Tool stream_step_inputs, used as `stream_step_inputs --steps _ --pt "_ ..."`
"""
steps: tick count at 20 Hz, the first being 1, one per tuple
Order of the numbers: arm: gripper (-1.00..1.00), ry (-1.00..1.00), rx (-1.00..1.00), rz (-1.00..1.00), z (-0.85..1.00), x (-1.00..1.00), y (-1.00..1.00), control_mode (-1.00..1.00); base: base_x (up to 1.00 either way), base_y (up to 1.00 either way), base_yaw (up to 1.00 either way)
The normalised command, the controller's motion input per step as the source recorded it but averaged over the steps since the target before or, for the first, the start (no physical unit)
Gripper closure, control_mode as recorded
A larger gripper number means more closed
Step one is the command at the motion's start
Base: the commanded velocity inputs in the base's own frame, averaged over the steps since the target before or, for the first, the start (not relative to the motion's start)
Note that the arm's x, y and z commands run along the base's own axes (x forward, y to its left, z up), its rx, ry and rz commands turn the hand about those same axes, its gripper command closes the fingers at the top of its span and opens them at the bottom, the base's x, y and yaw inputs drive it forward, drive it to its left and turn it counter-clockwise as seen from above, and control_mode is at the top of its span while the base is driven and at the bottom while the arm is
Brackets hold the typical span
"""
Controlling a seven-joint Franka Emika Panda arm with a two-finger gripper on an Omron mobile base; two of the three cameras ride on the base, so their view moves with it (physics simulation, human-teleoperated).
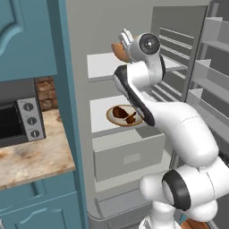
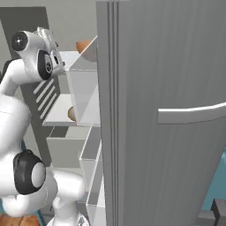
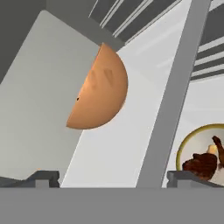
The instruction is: Place the bowl with the sweet potato and eggplant on the top shelf of the fridge. Place the bowl with the steak and chicken drumstick on the second highest shelf of the fridge.
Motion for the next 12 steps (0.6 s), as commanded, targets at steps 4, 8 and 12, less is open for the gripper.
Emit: stream_step_inputs --steps 4,8,12 --pt "-1.0 -0.02 0.0 -0.05 0.01 -1.0 0.25 -1.0 0.0 0.0 0.0" --pt "-1.0 0.0 0.0 -0.01 0.06 -1.0 0.03 -1.0 0.0 0.0 0.0" --pt "-1.0 -0.04 0.0 0.0 0.24 -1.0 -0.06 -1.0 0.0 0.0 0.0"
